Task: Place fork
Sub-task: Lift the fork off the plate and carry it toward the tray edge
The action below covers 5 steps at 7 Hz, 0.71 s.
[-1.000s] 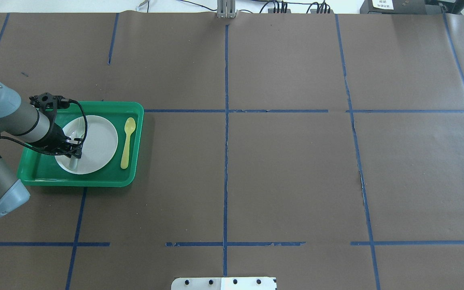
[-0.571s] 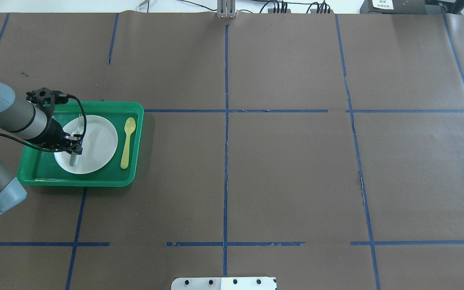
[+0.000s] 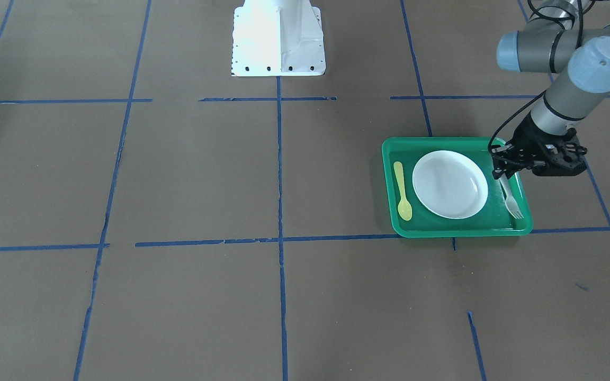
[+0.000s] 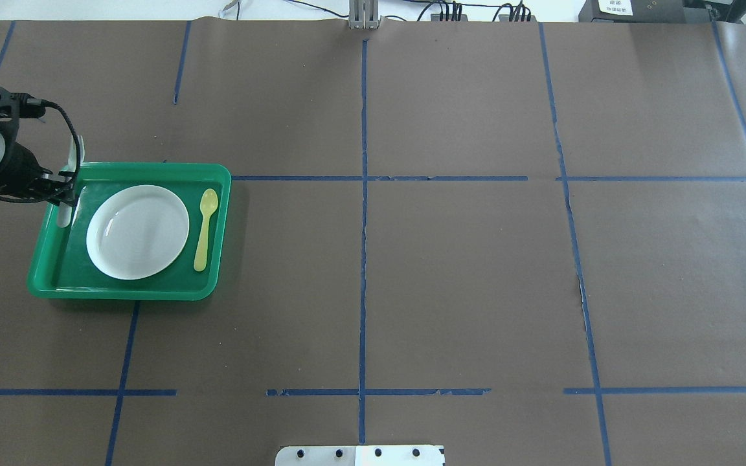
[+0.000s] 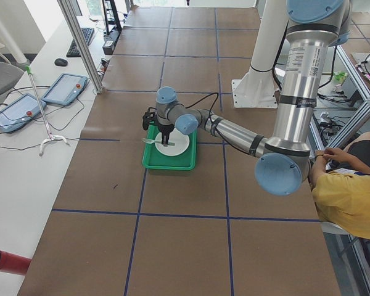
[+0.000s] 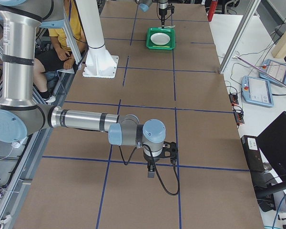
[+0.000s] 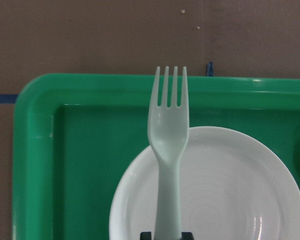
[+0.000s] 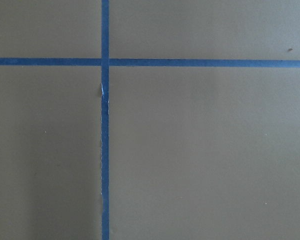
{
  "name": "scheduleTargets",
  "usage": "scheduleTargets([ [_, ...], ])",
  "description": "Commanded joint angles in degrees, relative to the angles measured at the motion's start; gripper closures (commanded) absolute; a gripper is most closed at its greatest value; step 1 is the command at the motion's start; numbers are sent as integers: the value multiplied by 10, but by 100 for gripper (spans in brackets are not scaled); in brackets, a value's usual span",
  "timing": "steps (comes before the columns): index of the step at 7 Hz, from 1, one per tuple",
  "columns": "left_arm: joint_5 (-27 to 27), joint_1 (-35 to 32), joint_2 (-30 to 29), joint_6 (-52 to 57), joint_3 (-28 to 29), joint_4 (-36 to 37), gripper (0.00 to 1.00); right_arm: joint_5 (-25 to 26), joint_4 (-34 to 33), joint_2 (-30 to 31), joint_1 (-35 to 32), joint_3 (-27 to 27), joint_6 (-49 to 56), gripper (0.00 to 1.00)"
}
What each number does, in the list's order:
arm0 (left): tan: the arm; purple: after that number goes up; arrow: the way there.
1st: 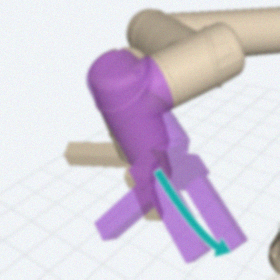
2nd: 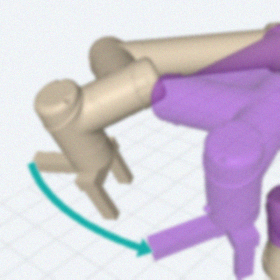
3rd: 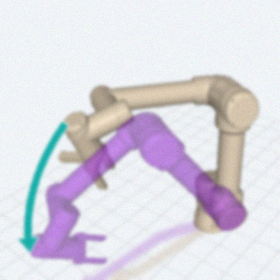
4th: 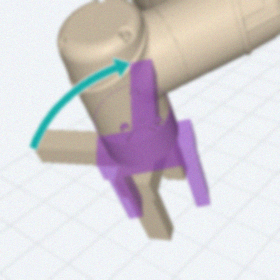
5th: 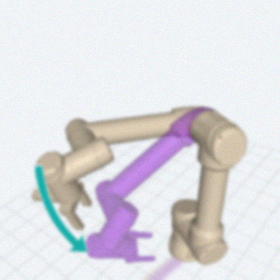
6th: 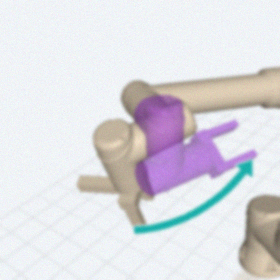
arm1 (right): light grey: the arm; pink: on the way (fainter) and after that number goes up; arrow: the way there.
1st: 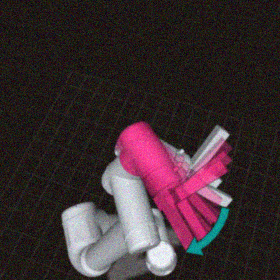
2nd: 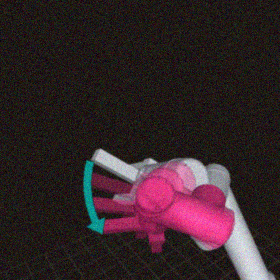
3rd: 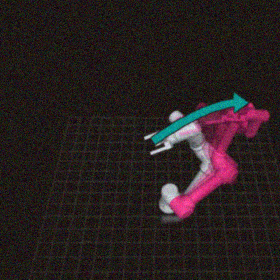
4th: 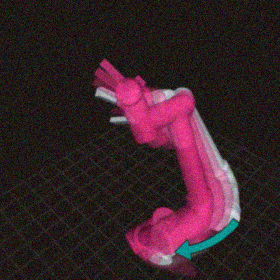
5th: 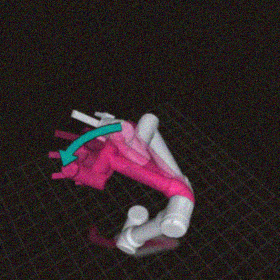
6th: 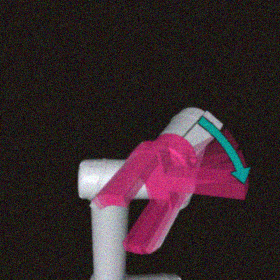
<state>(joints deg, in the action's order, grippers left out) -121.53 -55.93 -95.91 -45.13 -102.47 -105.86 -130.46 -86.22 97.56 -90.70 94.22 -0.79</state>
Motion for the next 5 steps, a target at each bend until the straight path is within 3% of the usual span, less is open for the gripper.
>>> scheduleTargets([
  [1, 1, -5, 7, 23, 46, 1, 100, 0, 0, 0, 0, 0, 0, 0],
  [4, -7, -3, 6, 6, 77, -33, 100, -1, 0, 0, 0, 0, 0, 0],
  [5, -51, 7, 6, 1, 78, -33, 100, -1, 0, 0, 0, 0, 0, 0],
])
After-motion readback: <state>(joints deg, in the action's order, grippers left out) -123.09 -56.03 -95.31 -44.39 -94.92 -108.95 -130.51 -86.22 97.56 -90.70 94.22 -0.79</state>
